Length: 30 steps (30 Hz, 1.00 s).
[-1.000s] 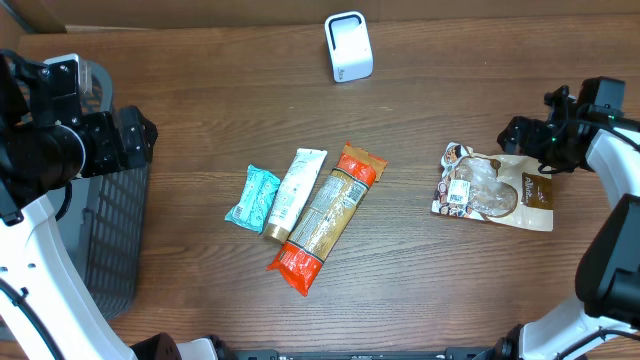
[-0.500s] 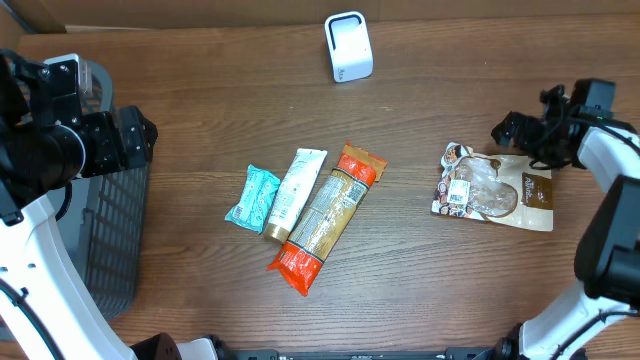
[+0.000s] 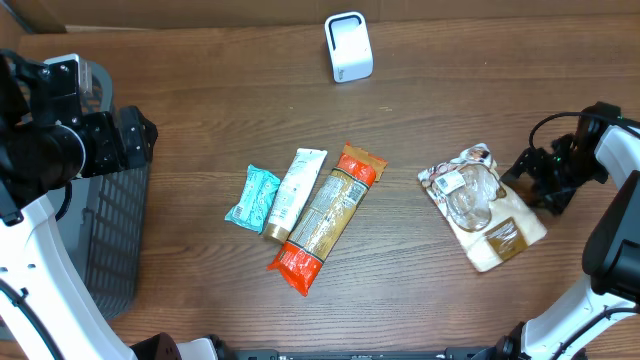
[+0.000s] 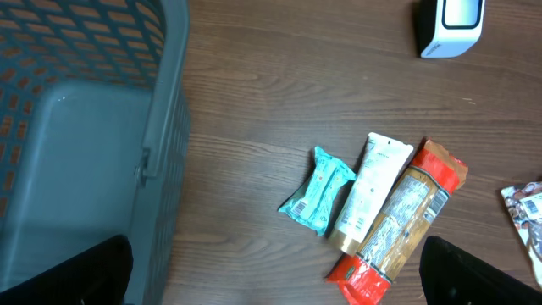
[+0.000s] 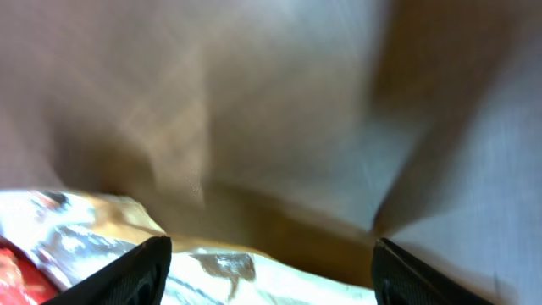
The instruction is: Scan the item barcode
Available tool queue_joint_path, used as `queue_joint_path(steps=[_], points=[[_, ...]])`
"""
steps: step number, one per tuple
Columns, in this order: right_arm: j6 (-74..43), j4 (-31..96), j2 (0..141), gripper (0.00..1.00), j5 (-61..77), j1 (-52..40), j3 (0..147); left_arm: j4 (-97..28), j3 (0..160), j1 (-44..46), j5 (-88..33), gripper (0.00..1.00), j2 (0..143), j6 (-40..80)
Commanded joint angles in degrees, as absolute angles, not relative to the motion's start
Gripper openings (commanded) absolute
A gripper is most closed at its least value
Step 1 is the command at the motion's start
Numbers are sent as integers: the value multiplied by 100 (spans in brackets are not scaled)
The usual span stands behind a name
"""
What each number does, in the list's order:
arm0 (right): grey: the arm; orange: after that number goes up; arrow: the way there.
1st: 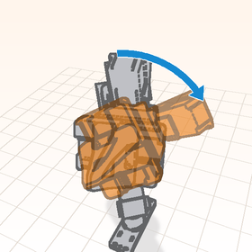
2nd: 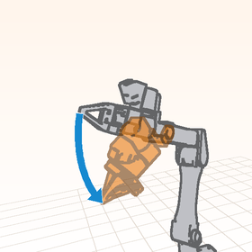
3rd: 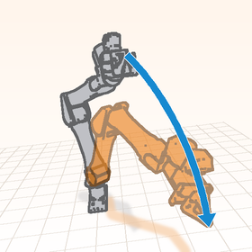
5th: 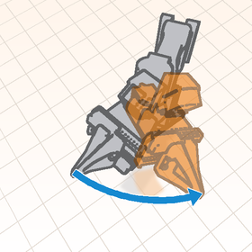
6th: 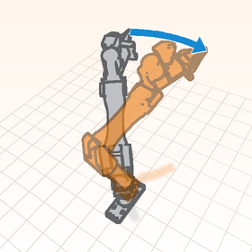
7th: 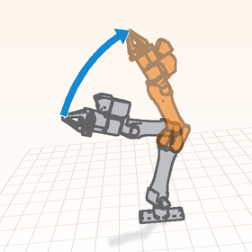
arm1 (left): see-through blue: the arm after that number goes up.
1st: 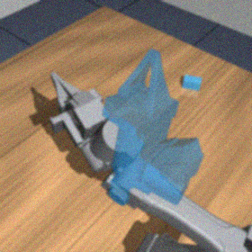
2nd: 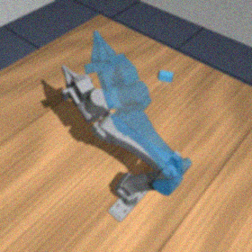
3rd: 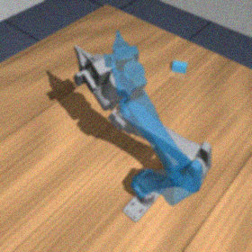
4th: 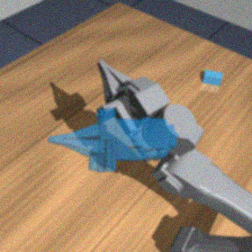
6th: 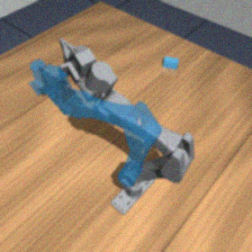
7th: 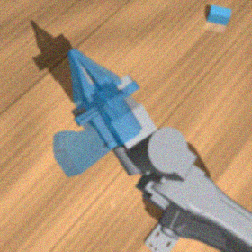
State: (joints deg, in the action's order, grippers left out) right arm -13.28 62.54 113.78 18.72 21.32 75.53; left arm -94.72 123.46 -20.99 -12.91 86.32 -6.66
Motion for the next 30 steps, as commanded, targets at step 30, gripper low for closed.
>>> queue_joint_path(steps=[30], points=[[3197,5481,12009,75,4600,1894,6643,-9463,12348,-2097,-1354,100,8659,-816]])
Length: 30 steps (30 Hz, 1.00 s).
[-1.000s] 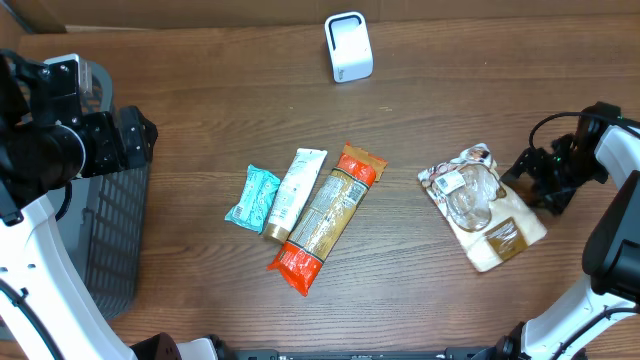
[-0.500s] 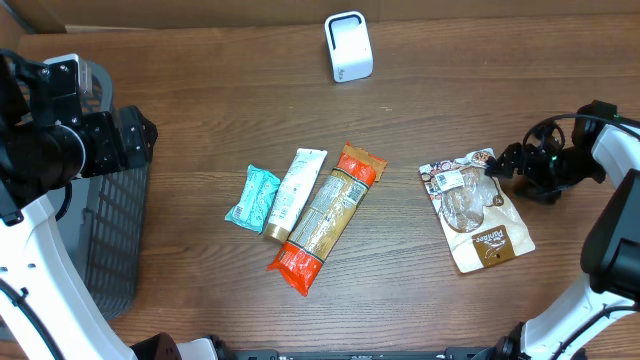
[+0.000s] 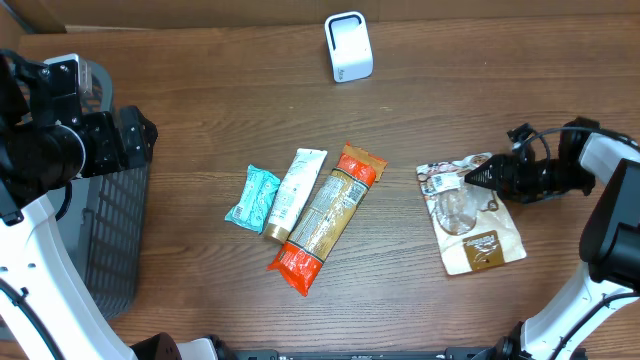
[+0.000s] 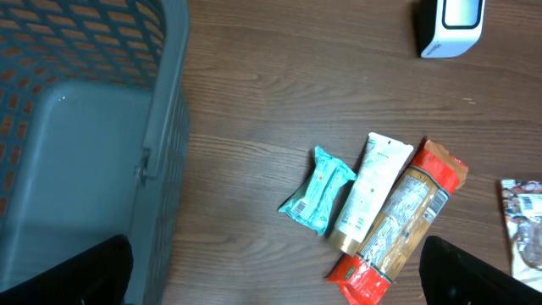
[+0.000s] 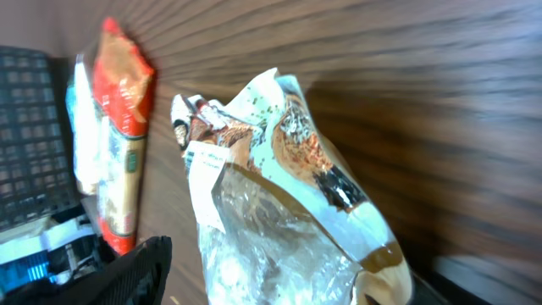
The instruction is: Scan the item barcode
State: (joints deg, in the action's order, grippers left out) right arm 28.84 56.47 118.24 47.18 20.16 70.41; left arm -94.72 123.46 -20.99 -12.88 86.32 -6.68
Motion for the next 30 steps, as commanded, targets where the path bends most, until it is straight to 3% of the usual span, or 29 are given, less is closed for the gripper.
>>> queue_joint_path(steps=[1,5,7,10,16,20,30], points=[[3168,5343,12009,74,4606,1848,6490,-9465,12348,-2097,-1356,100,8659,-814],[3100,4910,12009,69,4978,1632,5929,-9465,12348,-2097,-1356,100,8659,-814],[2751,4908,12009,51,4982,1500,5909,-9463,12348,-2097,-1356,99,8659,-814],[2383,4849,12009,41,4980,1288,5907,-9465,12348,-2097,-1356,100,8659,-814],[1761,4412,12009,14,5039,934,5909,-9465,12348,-2097,-1356,100,8659,-816],[1752,4377,12007,4,5336,902,5942,-9465,12348,-2097,-1356,100,8659,-814],[1785,5942,11671,4,5561,1085,7153,-9465,12348,-2097,-1356,99,8659,-816]])
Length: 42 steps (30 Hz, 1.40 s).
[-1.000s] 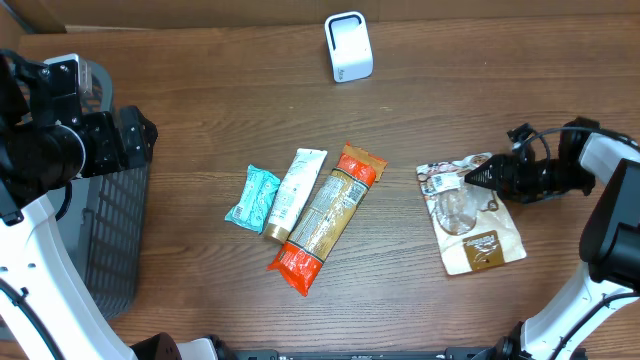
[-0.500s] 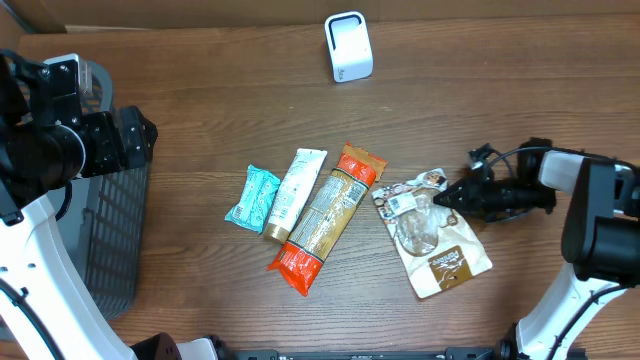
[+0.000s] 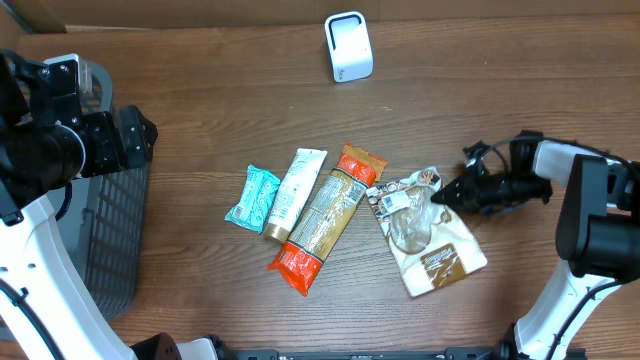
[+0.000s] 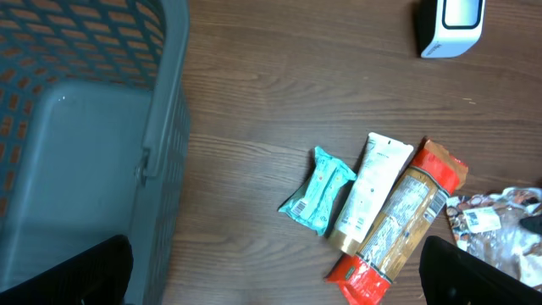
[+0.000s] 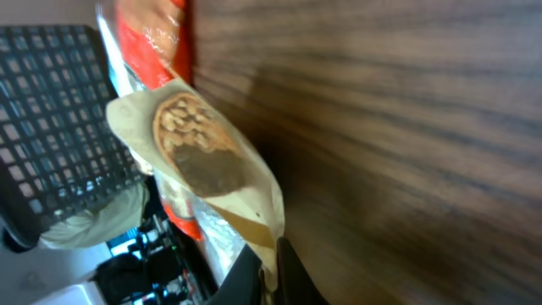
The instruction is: Scan the item barcode
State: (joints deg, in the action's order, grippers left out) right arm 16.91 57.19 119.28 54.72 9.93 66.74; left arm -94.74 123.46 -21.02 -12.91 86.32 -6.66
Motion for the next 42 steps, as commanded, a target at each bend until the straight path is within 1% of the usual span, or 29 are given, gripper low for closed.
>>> queue_joint_path(steps=[1,4,7,12,16,19,22,25,29,33,35,39,41,42], points=[[1817,6099,11563,4,5557,1087,7284,-9465,12348,-2099,-1356,99,8659,-816],[1769,6381,11137,4,5457,1072,7540,-9463,12348,-2097,-1356,100,8659,-814],[1026,6261,10634,4,4888,965,7550,-9465,12348,-2097,-1356,100,8659,-816],[-331,6051,9896,4,2823,412,7550,-9463,12348,-2097,-1356,100,8659,-816],[-1070,6034,9432,4,1411,-364,7550,-9465,12348,-2097,-1354,99,8659,-814],[-1730,6167,9253,4,97,-1100,7550,-9465,12348,-2097,-1354,99,8659,-814],[-2491,6486,9262,4,-1376,-1938,7544,-9465,12348,-2097,-1356,100,8659,-814],[-3028,6733,9308,4,-2506,-2821,7544,-9465,12348,-2097,-1356,100,8659,-814],[-3164,6674,9330,4,-2781,-3859,7544,-9465,12348,-2097,-1356,100,8659,-814],[-3199,6525,9354,4,-2206,-4342,7531,-9465,12348,-2099,-1356,99,8659,-814],[-3197,6455,9382,15,-1772,-4372,7500,-9465,12348,-2097,-1356,100,8659,-814],[-3148,6438,9498,45,-1251,-4327,7332,-9465,12348,-2097,-1356,100,8659,-816],[-2934,6434,9609,53,-956,-4303,7220,-9465,12348,-2097,-1356,99,8659,-814],[-2799,6434,9679,55,-821,-4300,7185,-9465,12348,-2097,-1354,99,8659,-816]])
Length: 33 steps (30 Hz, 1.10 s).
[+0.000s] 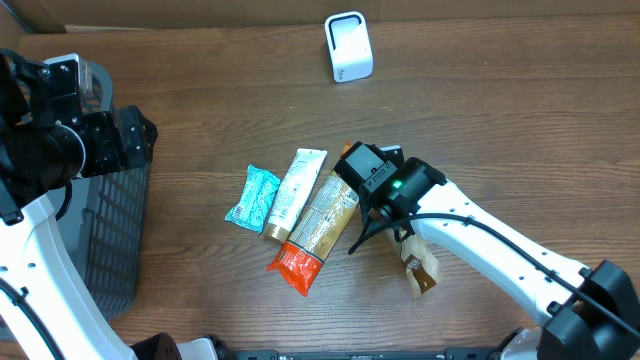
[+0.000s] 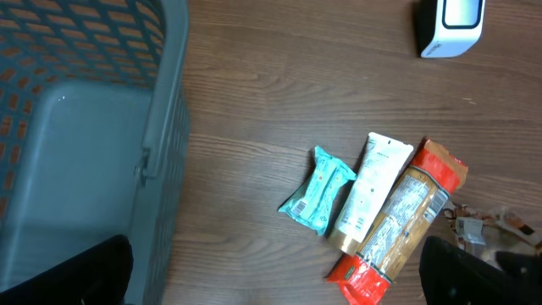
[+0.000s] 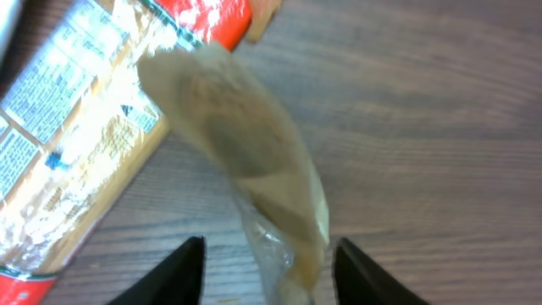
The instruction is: Scan the item barcode
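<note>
The snack bag (image 3: 254, 144) is a tan and clear pouch. It stands twisted and blurred between the fingers of my right gripper (image 3: 269, 273), which is open around it. From overhead only its tan end (image 1: 418, 266) shows below that gripper (image 1: 385, 240), right of the orange pasta pack (image 1: 322, 218). The white scanner (image 1: 348, 46) stands at the far edge of the table. My left gripper (image 2: 271, 284) hangs open high over the basket's edge, nothing in it.
A teal packet (image 1: 253, 198) and a white tube (image 1: 296, 192) lie left of the pasta pack. A grey mesh basket (image 1: 105, 250) stands at the left edge. Bare brown wood lies between the items and the scanner.
My right arm has moved from the table's right side to the middle, beside the pasta pack. Its gripper, then shut on the snack bag, is now open with the bag on edge between its fingers.
The snack bag lay at the right with my right gripper open beside it. It then lay flatter, the gripper at its far edge. Then the gripper was shut on it and the bag sat near the pasta pack. Now it is beside that pack. The left arm stayed still.
</note>
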Available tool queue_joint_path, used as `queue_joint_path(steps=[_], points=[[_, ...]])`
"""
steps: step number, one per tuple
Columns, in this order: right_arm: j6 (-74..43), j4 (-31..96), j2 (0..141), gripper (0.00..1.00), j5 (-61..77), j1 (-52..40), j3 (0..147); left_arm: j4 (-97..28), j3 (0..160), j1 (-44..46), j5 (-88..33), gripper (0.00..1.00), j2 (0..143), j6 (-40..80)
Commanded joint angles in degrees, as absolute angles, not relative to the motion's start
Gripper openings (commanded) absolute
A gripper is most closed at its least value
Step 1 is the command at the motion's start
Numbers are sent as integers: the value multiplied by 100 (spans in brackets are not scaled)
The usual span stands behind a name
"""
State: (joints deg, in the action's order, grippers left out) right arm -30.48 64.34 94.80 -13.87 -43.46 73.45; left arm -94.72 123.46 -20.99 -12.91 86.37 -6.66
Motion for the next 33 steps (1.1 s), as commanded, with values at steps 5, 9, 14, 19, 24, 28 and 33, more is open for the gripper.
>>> queue_joint_path(steps=[5,9,14,19,24,28,33], points=[[-2694,6469,10003,30,-757,-4300,7140,-9463,12348,-2097,-1356,100,8659,-814],[-2694,6466,9981,18,-698,-4298,7212,-9465,12348,-2099,-1356,100,8659,-814],[-2517,6466,9974,10,-283,-4084,7382,-9463,12348,-2097,-1356,99,8659,-814],[-1916,6464,9948,8,679,-3612,7695,-9463,12348,-2097,-1354,100,8659,-814],[-1009,6464,9867,7,2351,-2827,8042,-9465,12348,-2097,-1356,100,8659,-814],[-176,6458,9815,7,3948,-2119,8232,-9465,12348,-2097,-1356,100,8659,-814],[950,6440,9804,7,5927,-1444,8274,-9465,12348,-2099,-1356,100,8659,-814]])
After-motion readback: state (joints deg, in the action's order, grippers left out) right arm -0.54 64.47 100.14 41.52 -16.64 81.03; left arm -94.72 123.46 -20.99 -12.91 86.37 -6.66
